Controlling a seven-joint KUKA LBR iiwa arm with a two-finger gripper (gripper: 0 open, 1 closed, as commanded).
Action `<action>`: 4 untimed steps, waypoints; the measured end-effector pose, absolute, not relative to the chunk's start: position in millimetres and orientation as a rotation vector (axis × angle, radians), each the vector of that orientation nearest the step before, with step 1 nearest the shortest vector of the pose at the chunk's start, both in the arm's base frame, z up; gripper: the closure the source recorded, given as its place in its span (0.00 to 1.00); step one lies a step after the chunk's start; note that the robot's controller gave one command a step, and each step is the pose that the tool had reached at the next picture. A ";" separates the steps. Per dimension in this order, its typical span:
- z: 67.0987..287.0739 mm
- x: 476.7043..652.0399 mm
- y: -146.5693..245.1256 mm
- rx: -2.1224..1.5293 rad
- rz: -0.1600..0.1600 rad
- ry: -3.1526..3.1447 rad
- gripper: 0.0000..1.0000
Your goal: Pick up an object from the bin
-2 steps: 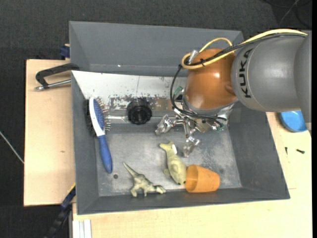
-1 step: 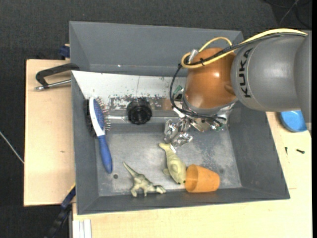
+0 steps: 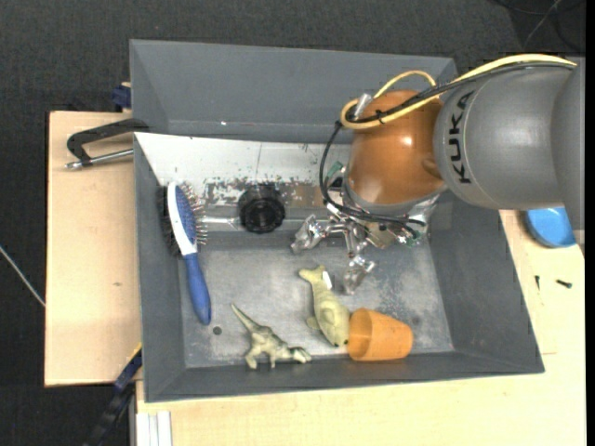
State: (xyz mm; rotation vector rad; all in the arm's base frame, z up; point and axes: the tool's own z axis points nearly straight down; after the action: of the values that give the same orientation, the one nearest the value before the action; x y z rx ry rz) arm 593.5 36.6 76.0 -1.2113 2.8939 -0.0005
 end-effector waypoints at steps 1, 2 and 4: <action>77.0 594.6 38.0 -1.209 0.001 2.889 1.00; 75.9 593.5 36.6 -1.211 -0.001 2.894 0.00; 75.9 593.5 36.6 -1.211 -0.001 2.894 0.00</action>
Offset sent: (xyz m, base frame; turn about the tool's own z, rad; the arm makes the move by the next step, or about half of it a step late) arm 0.0000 0.0000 0.0000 0.0000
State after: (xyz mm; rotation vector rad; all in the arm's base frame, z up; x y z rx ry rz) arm 593.5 36.6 75.9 -1.2112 2.8939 -0.0005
